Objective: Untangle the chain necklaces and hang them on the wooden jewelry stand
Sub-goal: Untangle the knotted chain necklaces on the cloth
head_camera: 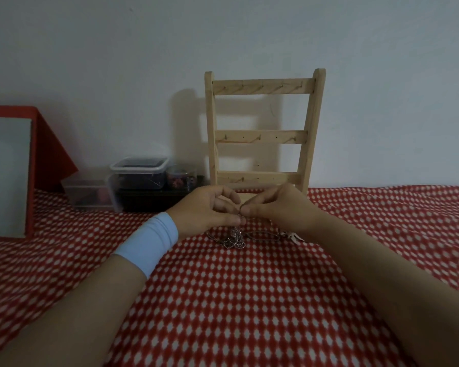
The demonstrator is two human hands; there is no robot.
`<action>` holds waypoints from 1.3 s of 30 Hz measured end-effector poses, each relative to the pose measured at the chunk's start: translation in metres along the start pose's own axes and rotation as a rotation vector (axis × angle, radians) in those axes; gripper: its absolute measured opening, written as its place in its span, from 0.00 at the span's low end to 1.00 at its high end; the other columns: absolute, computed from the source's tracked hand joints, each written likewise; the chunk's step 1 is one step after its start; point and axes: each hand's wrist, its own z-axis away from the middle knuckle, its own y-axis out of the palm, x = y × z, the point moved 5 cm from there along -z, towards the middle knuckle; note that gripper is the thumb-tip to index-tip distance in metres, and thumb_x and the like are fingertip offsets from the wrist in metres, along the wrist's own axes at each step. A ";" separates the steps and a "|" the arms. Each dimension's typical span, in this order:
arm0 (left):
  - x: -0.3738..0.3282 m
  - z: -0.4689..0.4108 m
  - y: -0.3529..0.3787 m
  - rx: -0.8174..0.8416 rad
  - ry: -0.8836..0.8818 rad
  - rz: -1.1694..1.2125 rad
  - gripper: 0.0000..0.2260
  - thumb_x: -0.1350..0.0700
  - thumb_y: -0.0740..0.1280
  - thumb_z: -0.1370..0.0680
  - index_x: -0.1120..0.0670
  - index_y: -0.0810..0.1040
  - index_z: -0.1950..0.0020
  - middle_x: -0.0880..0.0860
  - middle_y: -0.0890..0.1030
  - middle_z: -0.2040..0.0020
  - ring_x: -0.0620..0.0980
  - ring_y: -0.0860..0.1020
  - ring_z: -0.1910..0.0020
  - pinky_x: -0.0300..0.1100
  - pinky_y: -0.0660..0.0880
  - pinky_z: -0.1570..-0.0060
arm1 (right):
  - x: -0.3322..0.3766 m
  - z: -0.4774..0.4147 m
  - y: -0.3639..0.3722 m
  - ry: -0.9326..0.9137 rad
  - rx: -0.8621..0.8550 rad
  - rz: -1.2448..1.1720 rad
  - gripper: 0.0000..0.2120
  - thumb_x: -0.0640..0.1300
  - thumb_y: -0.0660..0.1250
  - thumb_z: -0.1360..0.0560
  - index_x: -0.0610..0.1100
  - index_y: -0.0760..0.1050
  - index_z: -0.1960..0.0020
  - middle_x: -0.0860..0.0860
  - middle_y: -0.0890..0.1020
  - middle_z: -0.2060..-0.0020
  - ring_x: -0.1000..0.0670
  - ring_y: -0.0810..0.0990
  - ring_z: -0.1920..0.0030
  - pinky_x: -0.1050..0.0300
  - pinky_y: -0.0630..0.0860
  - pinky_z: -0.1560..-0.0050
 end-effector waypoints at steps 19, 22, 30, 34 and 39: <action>0.001 -0.001 -0.004 0.130 0.026 -0.226 0.06 0.58 0.72 0.24 0.46 0.82 0.52 0.42 0.83 0.57 0.36 0.80 0.56 0.30 0.75 0.50 | -0.003 0.006 0.006 0.171 0.261 -0.004 0.13 0.49 0.64 0.17 0.48 0.82 0.56 0.50 0.80 0.68 0.54 0.76 0.67 0.60 0.73 0.62; 0.002 -0.002 0.000 0.067 0.032 -0.076 0.04 0.55 0.70 0.23 0.48 0.83 0.56 0.43 0.84 0.58 0.39 0.81 0.55 0.35 0.75 0.49 | 0.000 0.007 0.002 0.158 0.202 -0.085 0.13 0.48 0.65 0.18 0.43 0.83 0.56 0.48 0.78 0.72 0.52 0.73 0.72 0.63 0.71 0.69; -0.001 -0.006 -0.001 -0.080 0.136 -0.179 0.05 0.58 0.69 0.22 0.49 0.82 0.56 0.41 0.81 0.62 0.35 0.79 0.60 0.30 0.73 0.55 | -0.003 0.006 0.011 0.248 0.349 -0.035 0.08 0.43 0.69 0.20 0.40 0.84 0.53 0.44 0.88 0.54 0.51 0.81 0.68 0.59 0.80 0.64; -0.001 -0.004 0.000 -0.094 0.188 -0.169 0.04 0.58 0.71 0.23 0.49 0.79 0.52 0.50 0.81 0.56 0.44 0.80 0.55 0.37 0.76 0.50 | -0.012 0.005 0.015 0.300 0.361 -0.292 0.10 0.45 0.64 0.18 0.41 0.82 0.47 0.48 0.86 0.54 0.51 0.80 0.63 0.58 0.76 0.65; 0.001 -0.003 0.001 -0.157 0.155 -0.109 0.02 0.54 0.73 0.26 0.50 0.82 0.55 0.45 0.82 0.63 0.39 0.79 0.62 0.31 0.74 0.58 | -0.017 0.003 0.017 0.322 0.362 -0.526 0.11 0.46 0.61 0.16 0.41 0.78 0.40 0.51 0.76 0.60 0.54 0.70 0.66 0.63 0.67 0.69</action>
